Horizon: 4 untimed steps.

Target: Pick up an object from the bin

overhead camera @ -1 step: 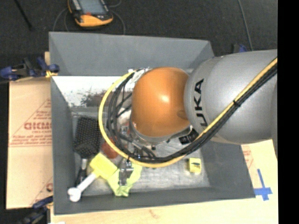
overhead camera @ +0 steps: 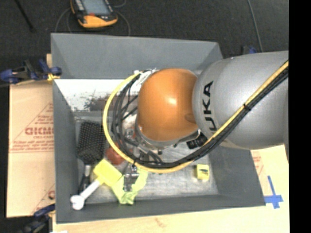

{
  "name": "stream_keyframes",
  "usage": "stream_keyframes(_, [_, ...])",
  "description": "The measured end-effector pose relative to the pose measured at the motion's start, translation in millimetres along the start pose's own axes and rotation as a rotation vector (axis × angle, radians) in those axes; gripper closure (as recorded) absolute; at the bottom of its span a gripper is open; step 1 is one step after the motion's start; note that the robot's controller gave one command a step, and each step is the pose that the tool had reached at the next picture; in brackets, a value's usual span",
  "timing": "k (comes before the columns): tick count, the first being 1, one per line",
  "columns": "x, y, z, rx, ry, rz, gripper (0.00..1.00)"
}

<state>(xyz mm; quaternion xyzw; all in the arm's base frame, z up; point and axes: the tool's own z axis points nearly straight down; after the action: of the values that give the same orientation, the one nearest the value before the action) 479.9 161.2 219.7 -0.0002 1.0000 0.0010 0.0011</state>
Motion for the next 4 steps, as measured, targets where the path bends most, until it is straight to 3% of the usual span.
stream_keyframes(1, [1.6,8.6,54.3,-0.002,-0.006,-0.029,0.0])
stream_keyframes(2, [-10.0,-9.1,95.8,0.002,0.002,-0.19,0.0])
stream_keyframes(3, [-33.9,35.3,146.5,0.011,0.006,-0.314,1.0])
stream_keyframes(4, [-33.9,35.2,146.5,0.01,0.006,-0.313,1.0])
